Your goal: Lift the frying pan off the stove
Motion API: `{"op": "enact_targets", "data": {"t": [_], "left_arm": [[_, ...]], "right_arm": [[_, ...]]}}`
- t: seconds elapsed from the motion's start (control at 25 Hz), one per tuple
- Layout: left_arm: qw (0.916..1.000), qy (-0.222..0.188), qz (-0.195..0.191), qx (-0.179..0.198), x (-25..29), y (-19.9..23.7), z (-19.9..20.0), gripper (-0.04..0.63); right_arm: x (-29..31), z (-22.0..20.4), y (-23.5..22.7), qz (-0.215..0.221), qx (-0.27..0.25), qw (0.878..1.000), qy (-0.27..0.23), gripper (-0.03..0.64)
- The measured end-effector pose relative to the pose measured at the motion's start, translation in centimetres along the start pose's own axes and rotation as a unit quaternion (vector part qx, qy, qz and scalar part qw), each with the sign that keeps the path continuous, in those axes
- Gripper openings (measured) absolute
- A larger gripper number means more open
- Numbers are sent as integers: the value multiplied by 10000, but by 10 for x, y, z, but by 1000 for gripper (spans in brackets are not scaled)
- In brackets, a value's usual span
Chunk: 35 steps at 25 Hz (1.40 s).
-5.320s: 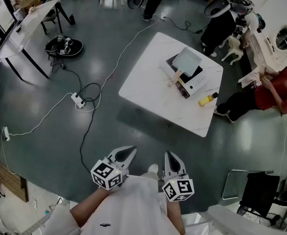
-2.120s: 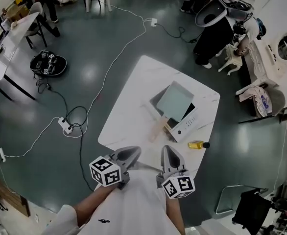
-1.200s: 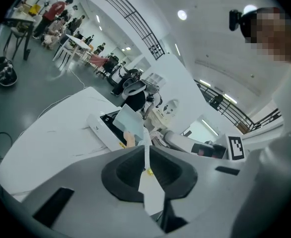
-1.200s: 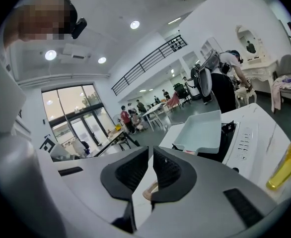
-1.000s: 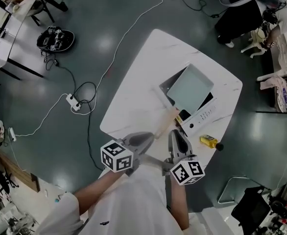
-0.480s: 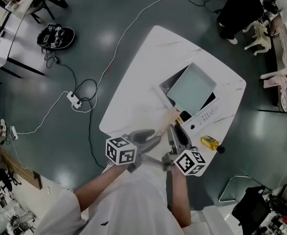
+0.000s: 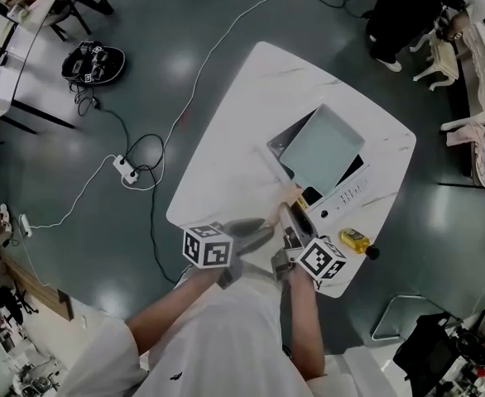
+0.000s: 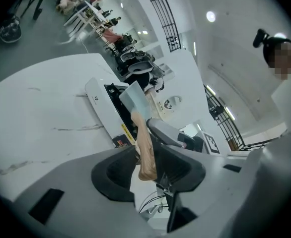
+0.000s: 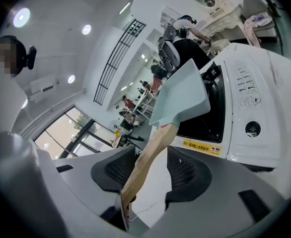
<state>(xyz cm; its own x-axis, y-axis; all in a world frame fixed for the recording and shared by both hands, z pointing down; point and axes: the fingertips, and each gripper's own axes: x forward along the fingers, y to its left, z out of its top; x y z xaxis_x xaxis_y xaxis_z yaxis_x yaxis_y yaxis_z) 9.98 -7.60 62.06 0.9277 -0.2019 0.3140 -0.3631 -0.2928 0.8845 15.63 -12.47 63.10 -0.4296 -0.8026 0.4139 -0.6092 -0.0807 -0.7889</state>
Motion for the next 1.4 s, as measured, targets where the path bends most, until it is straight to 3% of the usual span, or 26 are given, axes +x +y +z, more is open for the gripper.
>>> {"op": "enact_targets", "data": {"t": [0.24, 0.52, 0.72, 0.88, 1.08, 1.16, 1.24, 1.4], "left_arm": [[9992, -216, -115, -325, 2, 3, 2, 86], [9989, -162, -185, -397, 6, 6, 2, 84], [9985, -175, -222, -468, 6, 4, 1, 81], [9983, -290, -195, -472, 4, 4, 3, 81], [9983, -249, -192, -499, 7, 10, 2, 140], [9974, -194, -327, -620, 7, 7, 0, 133], [9961, -146, -461, -744, 9, 4, 0, 81], [9961, -86, -449, -750, 9, 3, 0, 72]], "right_arm": [[9, -1, -7, 226, 425, 9988, 45, 176], [17, 3, -8, 315, 542, 9980, 45, 186], [27, 2, -7, 579, 1016, 9931, 89, 192], [31, 6, -2, 920, 1153, 9891, 28, 156], [30, 5, -13, 803, 1333, 9878, 14, 135], [29, 4, -13, 795, 1400, 9870, -11, 132], [28, 3, -15, 757, 1519, 9855, -47, 129], [28, 1, -15, 777, 1675, 9828, -90, 124]]}}
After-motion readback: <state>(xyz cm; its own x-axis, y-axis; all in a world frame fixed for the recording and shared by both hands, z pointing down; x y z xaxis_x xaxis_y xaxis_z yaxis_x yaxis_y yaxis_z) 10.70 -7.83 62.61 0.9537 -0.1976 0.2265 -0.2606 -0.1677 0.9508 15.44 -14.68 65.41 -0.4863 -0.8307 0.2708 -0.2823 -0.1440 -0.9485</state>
